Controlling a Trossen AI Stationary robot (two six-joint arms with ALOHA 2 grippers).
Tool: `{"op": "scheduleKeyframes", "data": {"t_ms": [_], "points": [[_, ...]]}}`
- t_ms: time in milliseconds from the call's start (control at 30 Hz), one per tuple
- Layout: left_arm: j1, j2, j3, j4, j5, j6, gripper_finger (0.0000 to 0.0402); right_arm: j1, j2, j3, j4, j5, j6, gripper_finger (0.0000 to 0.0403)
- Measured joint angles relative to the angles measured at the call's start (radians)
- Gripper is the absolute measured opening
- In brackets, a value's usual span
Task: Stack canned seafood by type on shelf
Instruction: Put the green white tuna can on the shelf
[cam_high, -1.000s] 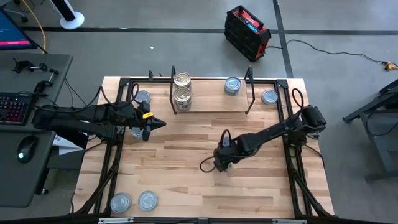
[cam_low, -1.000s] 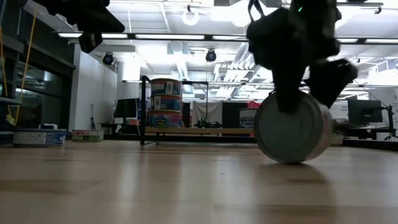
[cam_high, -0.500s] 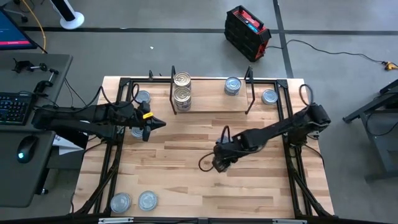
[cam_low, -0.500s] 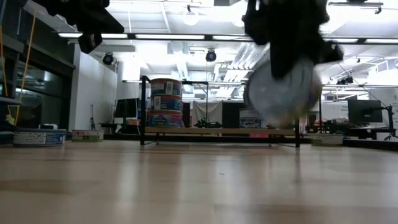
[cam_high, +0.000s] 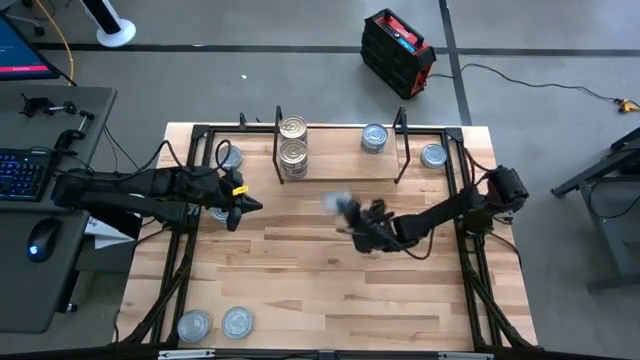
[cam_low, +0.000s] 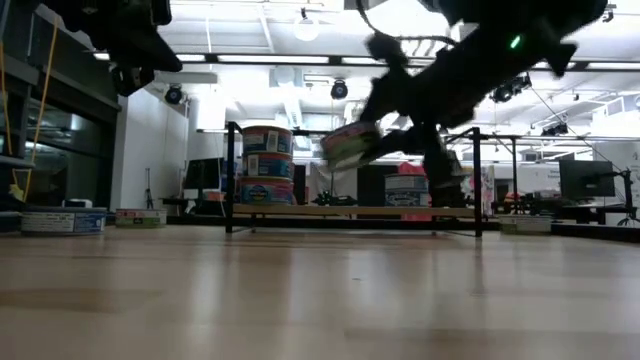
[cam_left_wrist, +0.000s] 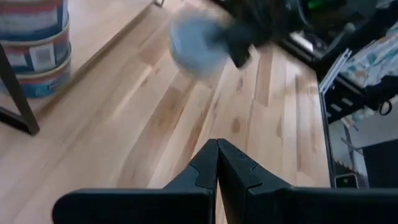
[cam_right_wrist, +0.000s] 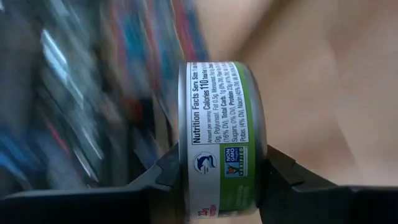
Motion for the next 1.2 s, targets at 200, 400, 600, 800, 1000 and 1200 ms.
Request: {"op": "scheduleKeyframes", "data": {"t_ms": [200,400,600,800,1000,1200], "points": [[0.000,0.000,0.000,-0.003,0.000,0.052,0.0001,-0.140,0.005,-0.040,0.002,0.207,0.124,0.0110],[0.000,0.000,0.000,-0.004,0.000,0.055,0.0001,-0.298,0.031,0.045,0.003,0.067,-0.020,0.0110],[0.000,0.000,0.000,-0.004,-0.001,0.039,0.0001,-0.417,0.086,0.143,-0.050,-0.052,-0.048,0.0110],[0.001,0.000,0.000,-0.004,-0.002,0.008,0.0001,-0.461,0.145,0.224,-0.089,-0.138,-0.069,0.0110],[0.000,0.000,0.000,-0.007,-0.002,-0.001,0.0001,-0.479,0.188,0.266,-0.087,-0.221,-0.057,0.0163],[0.001,0.000,0.000,-0.011,-0.002,-0.005,0.0001,-0.484,0.191,0.266,-0.109,-0.269,0.012,0.0214]]}}
